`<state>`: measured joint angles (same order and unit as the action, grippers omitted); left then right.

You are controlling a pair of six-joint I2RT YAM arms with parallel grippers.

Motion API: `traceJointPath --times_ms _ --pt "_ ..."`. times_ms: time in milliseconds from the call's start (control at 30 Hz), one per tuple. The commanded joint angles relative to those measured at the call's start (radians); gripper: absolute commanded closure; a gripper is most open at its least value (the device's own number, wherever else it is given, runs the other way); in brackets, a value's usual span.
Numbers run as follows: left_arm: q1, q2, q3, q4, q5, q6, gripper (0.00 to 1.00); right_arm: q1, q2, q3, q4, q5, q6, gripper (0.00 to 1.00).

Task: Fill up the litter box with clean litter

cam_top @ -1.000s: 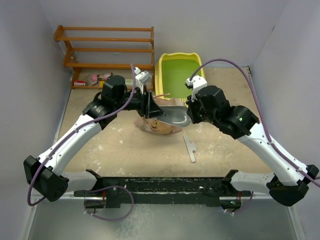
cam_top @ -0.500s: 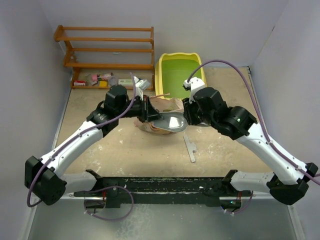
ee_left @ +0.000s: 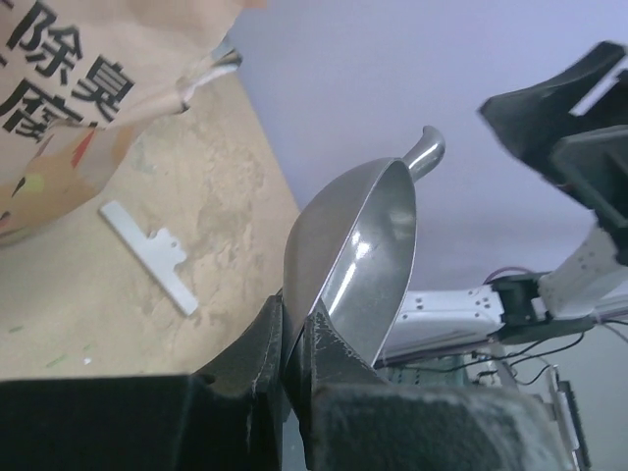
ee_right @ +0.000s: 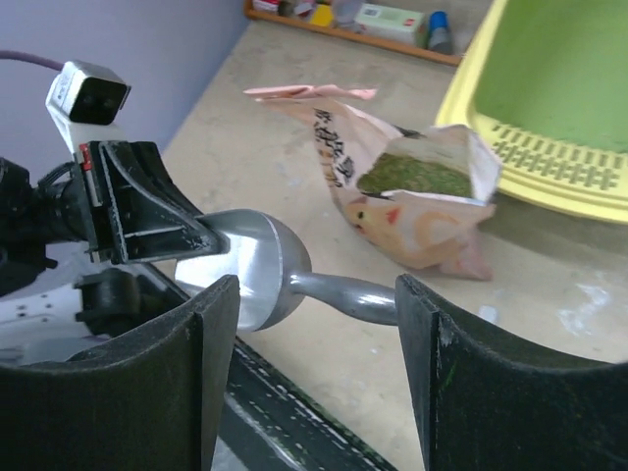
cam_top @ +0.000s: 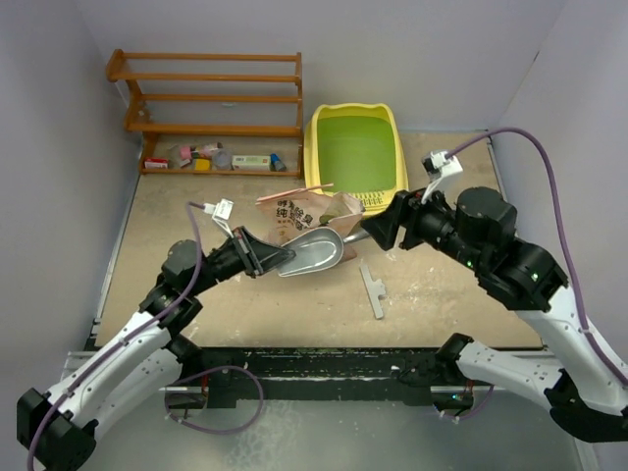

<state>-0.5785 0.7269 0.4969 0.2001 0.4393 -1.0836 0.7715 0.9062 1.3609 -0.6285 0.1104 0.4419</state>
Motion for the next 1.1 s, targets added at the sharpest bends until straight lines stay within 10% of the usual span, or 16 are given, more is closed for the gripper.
traceJointPath --times_ms 0,533,1067 --pt "-0.003 -0.113 0.003 0.151 -0.096 -0.11 1.0 -0.102 0.066 -0.036 0.165 -0.343 0.132 0.35" --pt "-0.002 -0.15 0.005 0.131 -0.105 -0.117 1.0 -0.191 0.103 -0.093 0.313 -0.667 0.254 0.51" --pt "-0.003 -0.075 0.01 0.188 -0.075 -0.118 1.0 -0.19 0.098 -0.109 0.255 -0.644 0.214 0.74"
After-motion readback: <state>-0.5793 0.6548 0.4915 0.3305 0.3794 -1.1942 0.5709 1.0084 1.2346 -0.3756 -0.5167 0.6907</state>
